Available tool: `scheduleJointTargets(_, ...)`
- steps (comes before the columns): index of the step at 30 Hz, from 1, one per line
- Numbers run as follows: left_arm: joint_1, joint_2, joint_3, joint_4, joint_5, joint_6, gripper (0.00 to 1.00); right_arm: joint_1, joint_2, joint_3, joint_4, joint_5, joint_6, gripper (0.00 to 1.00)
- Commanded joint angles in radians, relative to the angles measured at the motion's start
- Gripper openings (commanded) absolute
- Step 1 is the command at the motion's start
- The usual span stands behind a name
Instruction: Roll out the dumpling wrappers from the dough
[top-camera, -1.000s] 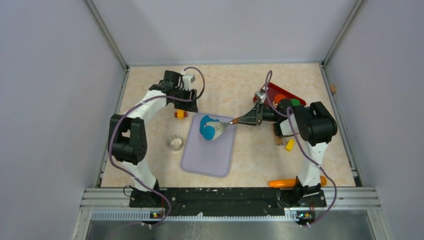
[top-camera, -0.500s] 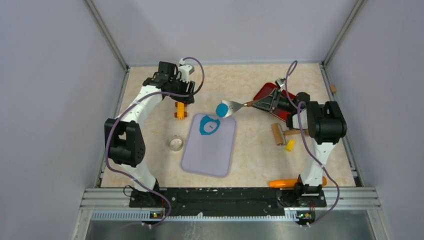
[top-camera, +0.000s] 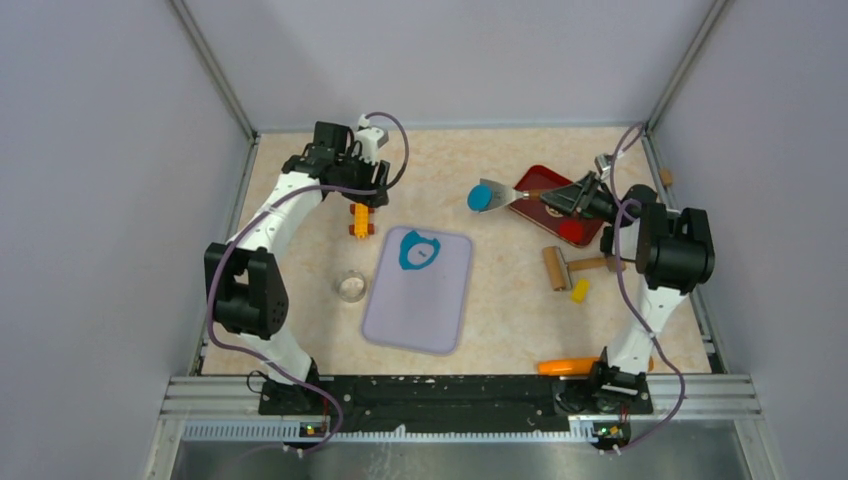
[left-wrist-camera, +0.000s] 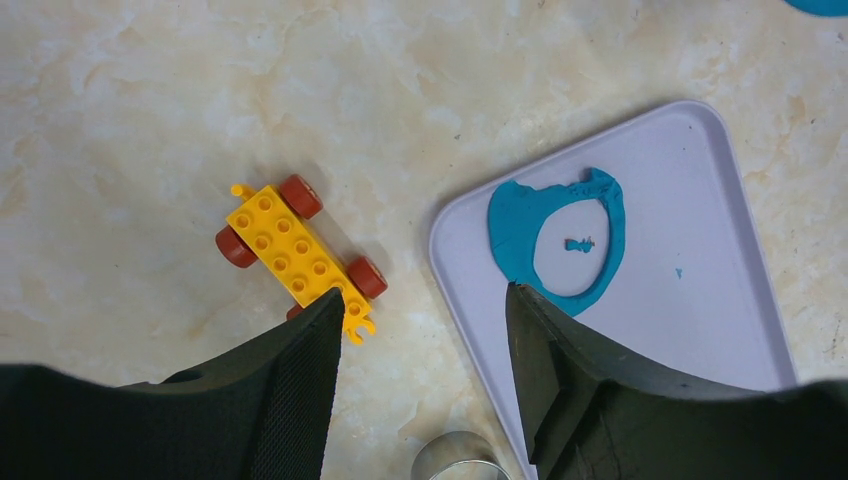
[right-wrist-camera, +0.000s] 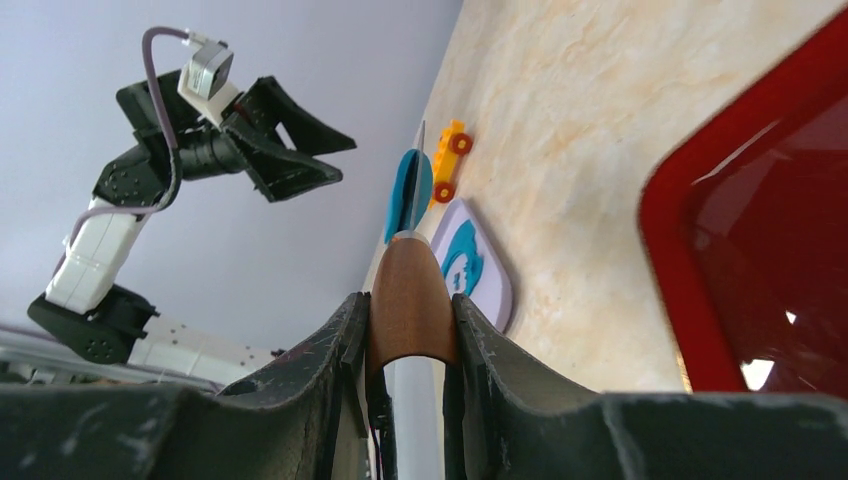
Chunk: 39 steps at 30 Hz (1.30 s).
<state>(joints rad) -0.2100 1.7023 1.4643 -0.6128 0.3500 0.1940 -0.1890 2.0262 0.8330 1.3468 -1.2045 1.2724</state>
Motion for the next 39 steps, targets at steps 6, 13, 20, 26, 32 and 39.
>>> scheduleJointTargets(6, -0.009, -0.036, -0.007, 0.008, 0.035, 0.000, 0.64, -0.169, -0.097, 0.005, -0.030, 0.015, -0.088, 0.00)
scheduleJointTargets(13, -0.009, -0.030, -0.022, 0.019, 0.052, -0.017, 0.64, -0.242, -0.153, -0.030, -0.192, 0.018, -0.229, 0.00)
scheduleJointTargets(20, -0.011, -0.017, -0.027, 0.035, 0.069, -0.035, 0.65, -0.293, -0.188, -0.062, -0.305, 0.019, -0.322, 0.00)
scheduleJointTargets(26, -0.011, -0.013, -0.034, 0.045, 0.082, -0.047, 0.65, -0.323, -0.212, -0.069, -0.391, 0.023, -0.394, 0.00)
scheduleJointTargets(32, -0.011, -0.017, -0.045, 0.051, 0.085, -0.052, 0.65, -0.347, -0.225, -0.081, -0.444, 0.029, -0.437, 0.00)
scheduleJointTargets(39, -0.011, -0.025, -0.059, 0.052, 0.086, -0.054, 0.65, -0.367, -0.238, -0.081, -0.535, 0.038, -0.504, 0.00)
